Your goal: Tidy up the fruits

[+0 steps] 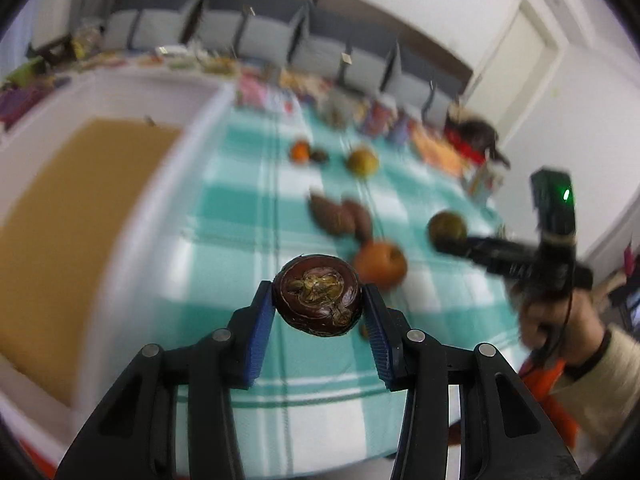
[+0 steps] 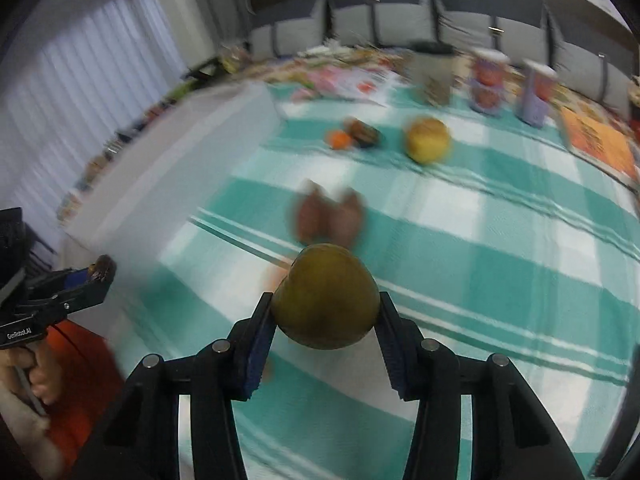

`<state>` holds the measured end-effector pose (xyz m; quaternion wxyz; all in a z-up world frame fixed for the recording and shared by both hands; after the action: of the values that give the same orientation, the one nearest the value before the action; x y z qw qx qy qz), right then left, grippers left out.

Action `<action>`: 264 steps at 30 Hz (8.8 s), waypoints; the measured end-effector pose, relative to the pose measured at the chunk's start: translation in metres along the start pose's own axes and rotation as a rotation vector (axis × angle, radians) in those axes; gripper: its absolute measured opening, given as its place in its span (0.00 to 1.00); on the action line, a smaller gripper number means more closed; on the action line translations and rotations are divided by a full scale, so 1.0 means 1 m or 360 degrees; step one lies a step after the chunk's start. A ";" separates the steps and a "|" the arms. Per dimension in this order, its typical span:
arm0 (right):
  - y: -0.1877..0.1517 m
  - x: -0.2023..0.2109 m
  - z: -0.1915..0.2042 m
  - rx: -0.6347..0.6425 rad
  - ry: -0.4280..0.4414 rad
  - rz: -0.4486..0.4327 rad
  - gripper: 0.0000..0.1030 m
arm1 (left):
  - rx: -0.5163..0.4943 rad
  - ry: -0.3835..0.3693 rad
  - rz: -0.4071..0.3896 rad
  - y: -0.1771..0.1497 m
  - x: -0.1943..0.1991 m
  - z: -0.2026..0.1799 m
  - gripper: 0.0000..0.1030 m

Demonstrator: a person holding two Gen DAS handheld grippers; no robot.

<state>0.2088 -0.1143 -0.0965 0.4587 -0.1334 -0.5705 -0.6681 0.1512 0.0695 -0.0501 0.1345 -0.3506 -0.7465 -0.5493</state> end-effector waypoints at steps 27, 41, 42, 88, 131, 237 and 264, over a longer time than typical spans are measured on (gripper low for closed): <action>0.078 -0.039 0.185 0.0132 0.0157 -0.0155 0.83 | 0.0114 0.0687 -0.0045 0.032 0.044 0.157 0.75; -0.142 0.073 -0.094 0.0002 -0.0749 -0.0166 0.88 | -0.0261 0.0699 0.0104 0.012 -0.048 0.081 0.81; -0.144 0.073 -0.101 -0.0038 -0.0748 -0.0144 0.88 | -0.0226 0.0685 0.0102 0.012 -0.050 0.076 0.81; -0.167 0.043 -0.134 -0.0174 -0.0875 -0.0116 1.00 | -0.0488 0.0274 0.0332 -0.149 -0.101 -0.066 0.90; -0.166 0.043 -0.133 -0.0170 -0.0875 -0.0129 1.00 | -0.0542 0.0113 0.0191 -0.118 -0.130 -0.087 0.29; -0.015 -0.072 0.280 0.0535 0.0489 0.0333 0.68 | 0.0425 0.0564 0.0085 0.022 0.044 0.188 0.27; 0.043 0.032 0.153 0.0361 -0.0078 -0.0379 0.92 | 0.0092 0.0372 -0.0180 0.052 0.051 0.034 0.82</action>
<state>0.1713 0.0094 0.0013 0.3744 -0.0286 -0.6649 -0.6457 0.1556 0.1280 0.0050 0.1995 -0.2374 -0.7599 -0.5714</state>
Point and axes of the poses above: each gripper's, at about its wrist camera, not at the fingertips, and x roughly against the way its jaws point, z to its left, y to its top, the point moved 8 cm from there along -x, roughly the way its jaws point, and after that the axes turned 8 degrees about -z, right-handed, at the moved point
